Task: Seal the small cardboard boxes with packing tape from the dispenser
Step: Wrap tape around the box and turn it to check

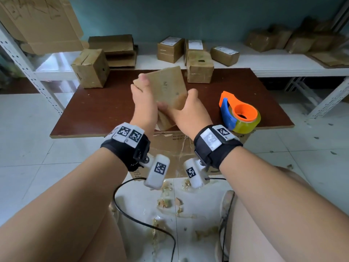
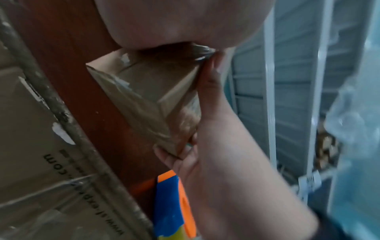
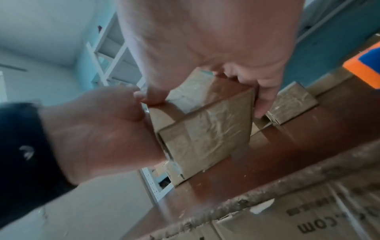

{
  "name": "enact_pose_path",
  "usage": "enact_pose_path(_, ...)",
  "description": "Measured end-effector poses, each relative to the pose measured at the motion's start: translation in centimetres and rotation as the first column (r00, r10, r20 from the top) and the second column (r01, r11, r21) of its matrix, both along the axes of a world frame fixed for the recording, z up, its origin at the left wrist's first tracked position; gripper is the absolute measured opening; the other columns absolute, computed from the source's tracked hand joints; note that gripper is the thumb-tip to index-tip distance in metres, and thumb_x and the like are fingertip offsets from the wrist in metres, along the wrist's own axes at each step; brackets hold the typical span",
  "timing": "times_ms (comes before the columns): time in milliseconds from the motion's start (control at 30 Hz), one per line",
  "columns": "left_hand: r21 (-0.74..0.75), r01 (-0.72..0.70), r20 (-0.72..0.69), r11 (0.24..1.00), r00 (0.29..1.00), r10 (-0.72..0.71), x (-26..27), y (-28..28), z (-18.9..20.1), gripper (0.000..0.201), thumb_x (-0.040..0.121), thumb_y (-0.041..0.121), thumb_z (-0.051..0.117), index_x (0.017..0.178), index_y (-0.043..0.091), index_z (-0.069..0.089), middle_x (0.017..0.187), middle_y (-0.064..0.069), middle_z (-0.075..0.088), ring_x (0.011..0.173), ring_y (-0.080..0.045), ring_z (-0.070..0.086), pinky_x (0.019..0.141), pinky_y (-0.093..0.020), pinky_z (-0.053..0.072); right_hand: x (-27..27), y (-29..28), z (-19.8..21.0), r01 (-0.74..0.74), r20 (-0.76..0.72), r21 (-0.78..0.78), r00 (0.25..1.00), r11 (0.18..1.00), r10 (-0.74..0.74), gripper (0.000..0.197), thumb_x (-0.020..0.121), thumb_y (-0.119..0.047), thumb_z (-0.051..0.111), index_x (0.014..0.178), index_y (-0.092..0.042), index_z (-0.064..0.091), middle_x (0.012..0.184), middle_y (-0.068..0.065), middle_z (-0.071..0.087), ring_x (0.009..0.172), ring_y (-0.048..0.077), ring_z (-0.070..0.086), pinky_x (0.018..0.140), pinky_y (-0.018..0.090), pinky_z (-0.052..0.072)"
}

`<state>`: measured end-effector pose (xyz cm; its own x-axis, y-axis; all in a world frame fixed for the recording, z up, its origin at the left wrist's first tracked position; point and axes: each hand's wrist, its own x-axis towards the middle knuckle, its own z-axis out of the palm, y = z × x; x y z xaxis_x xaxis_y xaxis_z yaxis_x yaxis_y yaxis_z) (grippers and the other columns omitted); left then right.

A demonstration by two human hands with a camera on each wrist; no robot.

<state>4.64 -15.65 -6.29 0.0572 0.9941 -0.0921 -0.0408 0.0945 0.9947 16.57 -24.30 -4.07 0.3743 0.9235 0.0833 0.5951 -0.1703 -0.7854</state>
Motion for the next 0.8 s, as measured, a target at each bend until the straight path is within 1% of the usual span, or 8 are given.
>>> enact_pose_path(67,0.020,0.161,-0.041,0.987,0.986,-0.160,0.3,2.1,-3.2,0.120,0.066,0.112,0.025,0.161,0.039,0.033,0.171,-0.007,0.034,0.160,-0.033,0.029,0.125,-0.069,0.025,0.5,0.5,0.0,0.085,-0.015,0.019,0.996,0.996,-0.085,0.089,0.068,-0.084,0.076,0.114,-0.015,0.043,0.117,0.003,0.065,0.104,0.026,0.065,0.081,0.041,0.054)
enact_pose_path(133,0.006,0.241,-0.015,0.971,0.970,-0.241,0.3,1.8,-2.9,0.117,0.068,0.110,0.036,0.165,0.046,0.023,0.177,0.001,0.021,0.163,-0.026,0.019,0.127,-0.066,0.021,0.9,1.0,-0.1,0.129,-0.029,0.056,0.991,0.990,-0.128,0.082,0.071,-0.077,0.081,0.108,-0.012,0.047,0.101,-0.001,0.063,0.091,0.022,0.062,0.068,0.035,0.049)
enact_pose_path(200,0.060,0.208,0.002,0.976,0.978,-0.208,0.0,-1.0,0.1,0.116,0.075,0.100,0.052,0.167,0.038,0.016,0.174,0.001,0.027,0.158,-0.017,0.033,0.124,-0.057,0.034,1.1,1.1,-0.3,0.135,-0.016,0.118,0.991,0.984,-0.134,0.070,0.076,-0.071,0.080,0.096,-0.013,0.047,0.080,-0.004,0.054,0.070,0.018,0.050,0.054,0.031,0.036)
enact_pose_path(267,0.157,0.152,0.027,0.976,0.987,-0.158,-0.4,-2.4,1.4,0.102,0.084,0.078,0.071,0.158,0.018,0.033,0.154,-0.006,0.056,0.135,-0.011,0.062,0.108,-0.045,0.055,1.0,1.1,-0.7,0.119,-0.002,0.185,0.993,0.976,-0.120,0.062,0.084,-0.066,0.077,0.085,-0.015,0.042,0.068,-0.003,0.045,0.058,0.018,0.037,0.053,0.036,0.030)
enact_pose_path(367,0.246,0.025,0.052,0.969,0.998,-0.039,-1.2,-3.2,1.4,0.076,0.079,0.055,0.089,0.136,0.021,0.054,0.126,-0.001,0.073,0.112,-0.015,0.075,0.097,-0.047,0.062,0.1,0.8,-0.8,0.053,0.033,0.239,0.997,0.969,-0.063,0.053,0.094,-0.055,0.071,0.083,-0.015,0.039,0.062,-0.003,0.042,0.055,0.021,0.032,0.051,0.038,0.028)
enact_pose_path(467,0.230,-0.164,0.050,0.959,0.986,0.156,-1.9,-3.1,1.9,0.079,0.069,0.064,0.092,0.131,0.024,0.063,0.120,0.007,0.076,0.108,-0.008,0.075,0.095,-0.041,0.063,-1.0,0.7,-0.6,-0.019,0.068,0.292,0.998,0.956,-0.001,0.045,0.097,-0.045,0.072,0.086,-0.012,0.044,0.072,-0.002,0.053,0.062,0.022,0.047,0.055,0.039,0.039)
enact_pose_path(633,0.097,-0.284,0.008,0.954,0.959,0.284,-3.1,-2.3,2.9,0.060,0.081,0.089,0.057,0.106,0.035,0.068,0.108,0.012,0.075,0.100,-0.007,0.073,0.097,-0.040,0.061,-1.3,0.8,0.1,-0.084,0.097,0.344,0.994,0.935,0.054,0.032,0.099,-0.042,0.070,0.113,-0.014,0.062,0.108,-0.001,0.069,0.095,0.018,0.064,0.082,0.042,0.055)
enact_pose_path(800,-0.047,-0.204,0.180,0.978,0.961,0.209,-2.8,-2.8,1.9,0.117,0.074,0.089,0.067,0.164,0.024,0.031,0.152,-0.004,0.056,0.130,-0.023,0.064,0.102,-0.051,0.059,-1.9,0.9,0.5,-0.113,0.149,0.261,0.986,0.959,0.075,0.093,0.069,-0.073,0.083,0.138,-0.021,0.048,0.135,-0.003,0.049,0.129,0.019,0.042,0.103,0.032,0.042)
